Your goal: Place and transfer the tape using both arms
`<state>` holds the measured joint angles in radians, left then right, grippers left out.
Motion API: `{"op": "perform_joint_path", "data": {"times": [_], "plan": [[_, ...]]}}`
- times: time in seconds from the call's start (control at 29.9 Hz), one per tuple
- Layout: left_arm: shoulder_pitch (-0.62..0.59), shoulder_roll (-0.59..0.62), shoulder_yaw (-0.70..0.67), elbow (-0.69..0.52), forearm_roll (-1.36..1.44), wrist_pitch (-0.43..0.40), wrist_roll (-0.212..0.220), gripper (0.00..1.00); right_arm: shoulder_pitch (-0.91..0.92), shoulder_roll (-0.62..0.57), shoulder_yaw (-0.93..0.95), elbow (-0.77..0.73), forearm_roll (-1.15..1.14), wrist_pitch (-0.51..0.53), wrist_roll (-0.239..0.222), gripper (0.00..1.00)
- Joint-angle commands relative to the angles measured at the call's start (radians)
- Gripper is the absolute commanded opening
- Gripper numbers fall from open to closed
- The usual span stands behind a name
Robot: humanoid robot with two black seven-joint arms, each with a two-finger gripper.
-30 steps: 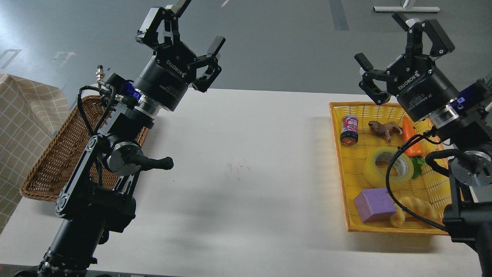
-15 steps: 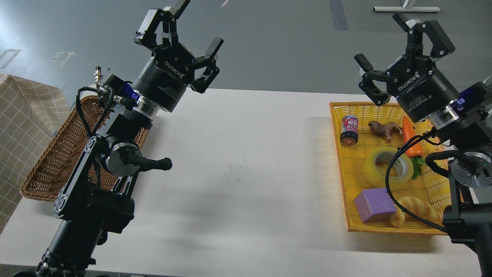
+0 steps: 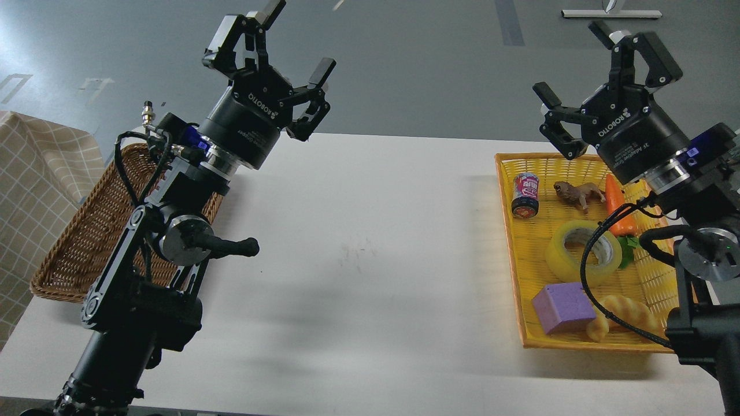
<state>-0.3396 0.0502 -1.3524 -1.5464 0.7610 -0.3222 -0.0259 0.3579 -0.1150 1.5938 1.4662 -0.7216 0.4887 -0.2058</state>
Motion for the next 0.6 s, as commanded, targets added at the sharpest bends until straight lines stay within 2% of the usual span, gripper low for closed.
{"op": "perform_joint_path", "data": {"times": [0.0, 0.57], "plan": [[0.001, -0.001, 0.001, 0.0, 0.001, 0.0, 0.001, 0.98, 0.001, 0.0, 0.0, 0.002, 0.001, 0.0, 0.0, 1.0], [0.001, -0.001, -0.001, 0.0, 0.0, 0.0, 0.001, 0.98, 0.003, 0.008, 0.003, 0.006, -0.018, 0.0, -0.001, 1.0]]}}
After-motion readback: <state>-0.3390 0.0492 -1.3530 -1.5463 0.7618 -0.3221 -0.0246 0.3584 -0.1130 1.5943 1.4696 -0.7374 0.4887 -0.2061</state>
